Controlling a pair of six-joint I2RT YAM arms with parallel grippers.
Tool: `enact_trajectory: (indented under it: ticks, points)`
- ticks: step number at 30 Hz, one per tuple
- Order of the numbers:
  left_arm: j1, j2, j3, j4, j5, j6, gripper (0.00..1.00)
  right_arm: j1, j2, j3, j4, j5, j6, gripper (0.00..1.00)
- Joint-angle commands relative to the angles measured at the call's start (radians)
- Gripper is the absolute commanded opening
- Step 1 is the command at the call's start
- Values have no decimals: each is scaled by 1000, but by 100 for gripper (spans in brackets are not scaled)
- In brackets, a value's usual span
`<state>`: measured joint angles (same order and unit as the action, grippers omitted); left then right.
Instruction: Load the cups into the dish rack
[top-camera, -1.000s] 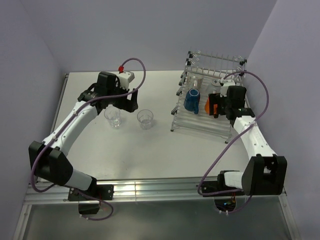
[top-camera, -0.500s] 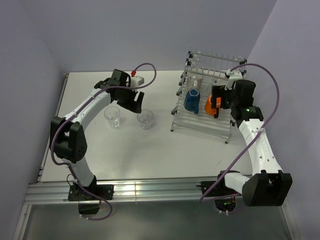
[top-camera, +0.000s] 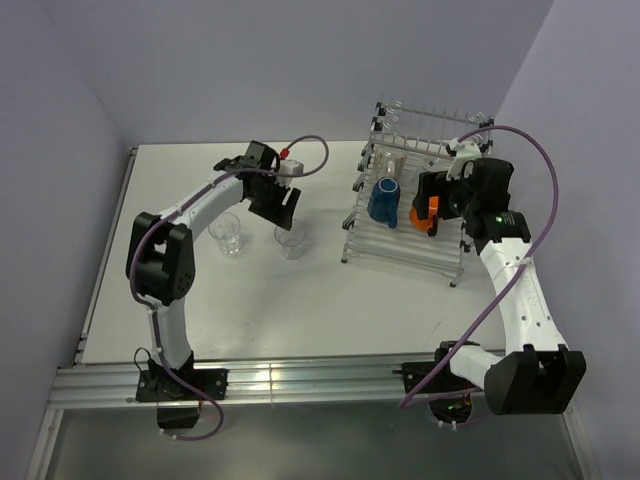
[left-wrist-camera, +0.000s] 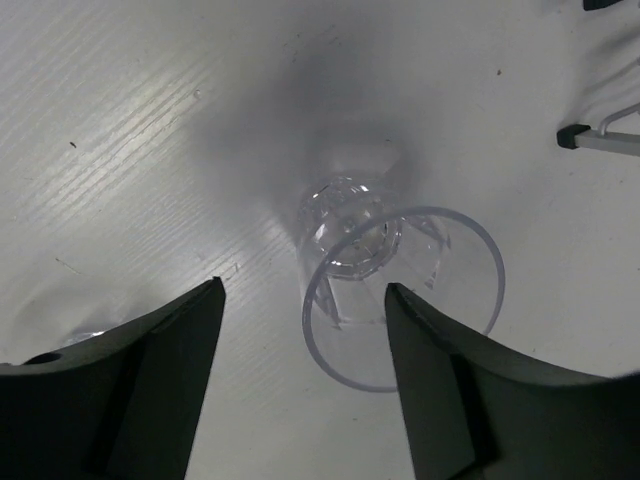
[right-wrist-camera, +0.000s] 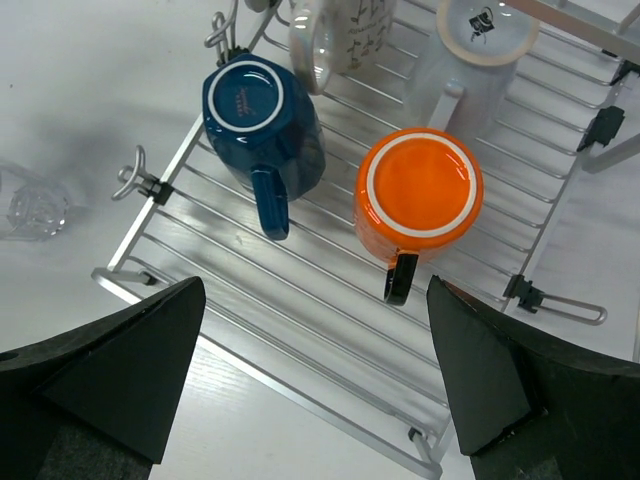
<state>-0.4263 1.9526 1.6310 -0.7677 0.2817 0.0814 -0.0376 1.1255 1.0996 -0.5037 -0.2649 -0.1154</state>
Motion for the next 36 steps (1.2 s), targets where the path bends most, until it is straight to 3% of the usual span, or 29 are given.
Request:
enact_trajectory:
  ticks: [1,7,15,18,19,27,30,36]
  points:
    - [-15,22,58,7,-42,-22,69,-2,3,68,-18,-33,14,100]
    - [-31,65,59,-10,-56,-15,41,-2,33,97,-45,-69,28,100]
    - [-48,58,18,5,-70,4,29,-2,45,92,-24,-134,68,100]
    - [-49,49,52,-22,-81,15,11,-1,54,91,-15,-181,111,100]
    - [-48,34,61,-30,-87,20,1,-1,56,88,-6,-212,138,100]
    - [-49,-171,73,-45,-128,75,0,4,20,25,65,-336,273,100]
    - [-49,-337,-21,62,-142,101,0,4,-1,13,111,-421,310,100]
    - [-54,-691,-305,460,-193,146,0,7,20,-1,260,-589,489,100]
